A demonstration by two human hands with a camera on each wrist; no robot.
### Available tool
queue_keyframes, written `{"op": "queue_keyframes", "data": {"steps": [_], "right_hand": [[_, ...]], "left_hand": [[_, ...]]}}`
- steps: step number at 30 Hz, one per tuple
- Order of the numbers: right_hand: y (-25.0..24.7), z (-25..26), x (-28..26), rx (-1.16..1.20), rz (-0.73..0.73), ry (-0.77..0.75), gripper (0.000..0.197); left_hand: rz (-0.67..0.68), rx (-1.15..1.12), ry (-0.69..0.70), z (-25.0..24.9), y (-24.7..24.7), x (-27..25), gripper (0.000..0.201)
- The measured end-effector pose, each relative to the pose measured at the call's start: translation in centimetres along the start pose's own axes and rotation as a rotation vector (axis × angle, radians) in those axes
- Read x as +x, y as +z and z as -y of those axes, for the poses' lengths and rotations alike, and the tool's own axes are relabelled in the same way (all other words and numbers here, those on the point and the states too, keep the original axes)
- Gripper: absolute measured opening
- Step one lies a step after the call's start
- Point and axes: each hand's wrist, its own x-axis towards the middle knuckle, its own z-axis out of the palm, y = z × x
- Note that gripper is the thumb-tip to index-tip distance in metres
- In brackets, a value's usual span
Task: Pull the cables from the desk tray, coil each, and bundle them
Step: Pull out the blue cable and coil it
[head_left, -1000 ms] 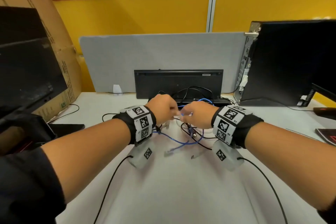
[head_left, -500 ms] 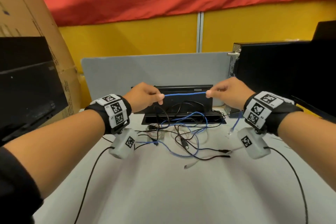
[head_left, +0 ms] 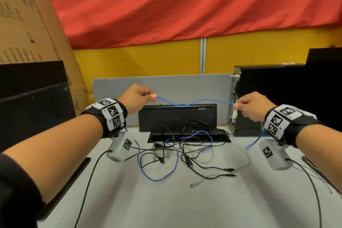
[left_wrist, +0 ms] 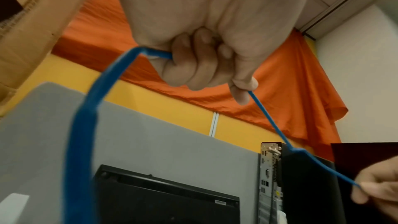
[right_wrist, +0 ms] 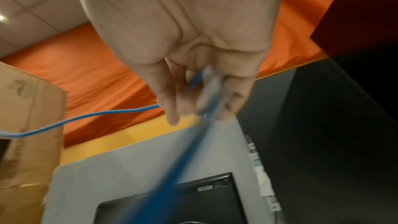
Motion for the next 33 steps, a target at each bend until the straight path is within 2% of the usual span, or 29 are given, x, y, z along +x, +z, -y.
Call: {"op": "queue_keyframes", "data": {"steps": [2,4,5,7,9,13,16,20,23,28,31,33], "right_hand": [[0.9,1.5,-0.4,-0.092,0.127,-0.005,0.016],[1.9,3.8,-1.0,-0.202,0.176,-0.071,0.029],[2.4,5.2,-1.2,-0.185,0.185,-0.109,0.037],[3.3,8.2,-1.8,-0.046,0.202,-0.191,0.047],[4.1,11.2,-2.3,0.088,0.237,-0.258,0.048],[5.8,14.3,-3.1,0.412,0.331,-0.214,0.029],[5.9,13.2,-2.7,0.391,0.244,-0.206,0.015],[4.1,9.6,-1.8,0.282,0.100,-0.244,0.025],[2.9,6.5,-0.8,0.237,-0.013,-0.185,0.020],[1.3,2.8,1.0,0.274,-0.277,-0.096,0.017],[1.7,2.0,1.5,0.299,-0.316,-0.060,0.017],[2.2,2.2,1.6,0.311,-0.269,-0.037,0.020]], "left_hand": [[0.020,0.000,0.028,-0.7,0.5,0.0,0.025],[0.063,-0.012,0.056,-1.5,1.1,0.1,0.025],[0.085,-0.016,0.070,-2.0,1.6,0.1,0.025],[0.122,-0.015,0.091,-2.9,2.6,0.0,0.025],[0.145,-0.015,0.107,-3.8,3.6,0.1,0.024],[0.161,-0.085,0.139,-5.3,4.4,0.3,0.027],[0.183,-0.090,0.123,-5.2,4.0,0.5,0.034],[0.223,-0.030,0.058,-3.0,2.8,0.7,0.031],[0.214,-0.009,0.021,-1.7,1.7,0.8,0.032],[0.158,0.067,0.038,-1.1,-0.9,1.7,0.030],[0.074,0.107,0.044,-0.7,-1.7,2.1,0.027],[0.038,0.113,0.063,-0.9,-1.7,2.3,0.026]]}}
